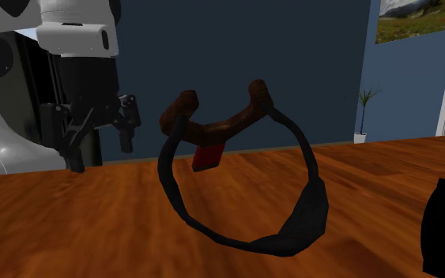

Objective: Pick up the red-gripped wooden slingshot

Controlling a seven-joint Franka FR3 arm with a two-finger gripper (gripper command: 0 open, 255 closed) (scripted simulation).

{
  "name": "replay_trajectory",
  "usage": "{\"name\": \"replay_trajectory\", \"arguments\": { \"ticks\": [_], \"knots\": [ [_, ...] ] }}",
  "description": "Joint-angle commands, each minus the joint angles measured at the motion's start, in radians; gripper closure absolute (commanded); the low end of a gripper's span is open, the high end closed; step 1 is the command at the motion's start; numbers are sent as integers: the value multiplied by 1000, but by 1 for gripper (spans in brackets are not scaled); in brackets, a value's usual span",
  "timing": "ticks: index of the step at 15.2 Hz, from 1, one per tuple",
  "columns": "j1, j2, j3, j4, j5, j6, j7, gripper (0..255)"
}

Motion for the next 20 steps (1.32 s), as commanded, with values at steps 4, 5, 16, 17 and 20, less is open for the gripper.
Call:
{"name": "replay_trajectory", "arguments": {
  "ticks": [4,5,16,17,20],
  "knots": [
    [-13,69,24,54,-39,81,7,0],
    [-19,92,32,74,-52,106,10,0],
    [-85,331,129,326,-240,325,85,0],
    [-91,352,139,353,-261,339,95,0],
    [-110,416,168,437,-329,375,127,0]
  ]
}}
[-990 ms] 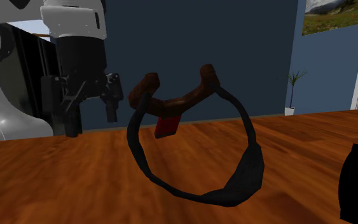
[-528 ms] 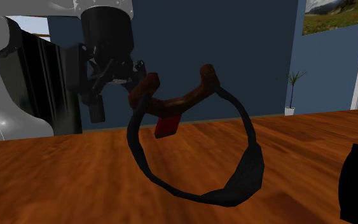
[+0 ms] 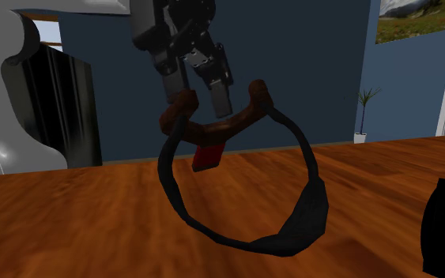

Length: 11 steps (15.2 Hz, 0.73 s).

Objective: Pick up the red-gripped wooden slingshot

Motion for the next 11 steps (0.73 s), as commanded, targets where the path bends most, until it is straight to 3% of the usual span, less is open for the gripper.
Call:
{"name": "replay_trajectory", "arguments": {
  "ticks": [1,3,11],
  "knots": [
    [-12,47,23,60,-50,25,26,0],
    [-18,69,33,91,-76,34,38,0],
    [-18,54,33,-23,-86,132,66,0]
  ]
}}
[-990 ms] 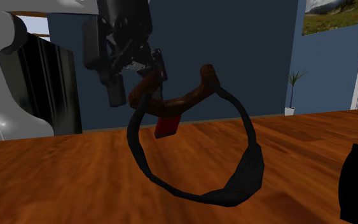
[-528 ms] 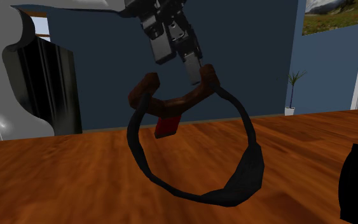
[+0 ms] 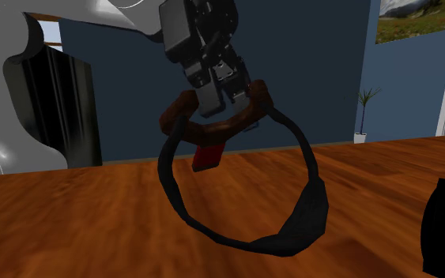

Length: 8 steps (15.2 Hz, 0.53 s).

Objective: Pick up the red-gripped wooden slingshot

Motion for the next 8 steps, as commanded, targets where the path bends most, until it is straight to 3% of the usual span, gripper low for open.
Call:
{"name": "replay_trajectory", "arguments": {
  "ticks": [1,2,8],
  "knots": [
    [-1,1,-1,-9,-2,11,2,0],
    [-1,0,-1,-10,-1,11,1,255],
    [-1,1,-2,-10,-1,12,1,255]
  ]
}}
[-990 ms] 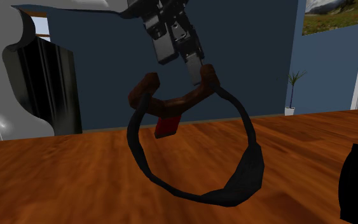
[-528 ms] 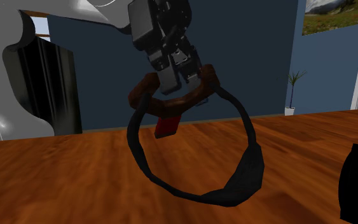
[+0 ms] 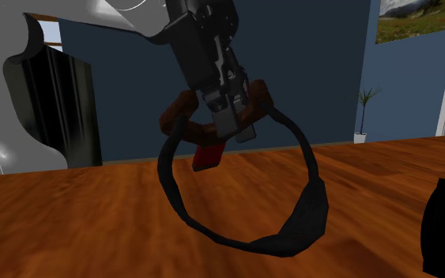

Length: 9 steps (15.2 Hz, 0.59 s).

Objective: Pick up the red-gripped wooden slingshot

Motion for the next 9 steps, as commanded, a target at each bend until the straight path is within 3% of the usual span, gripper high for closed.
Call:
{"name": "replay_trajectory", "arguments": {
  "ticks": [1,9],
  "knots": [
    [0,1,0,0,0,0,0,255],
    [0,12,1,90,8,-78,-21,255]
  ]
}}
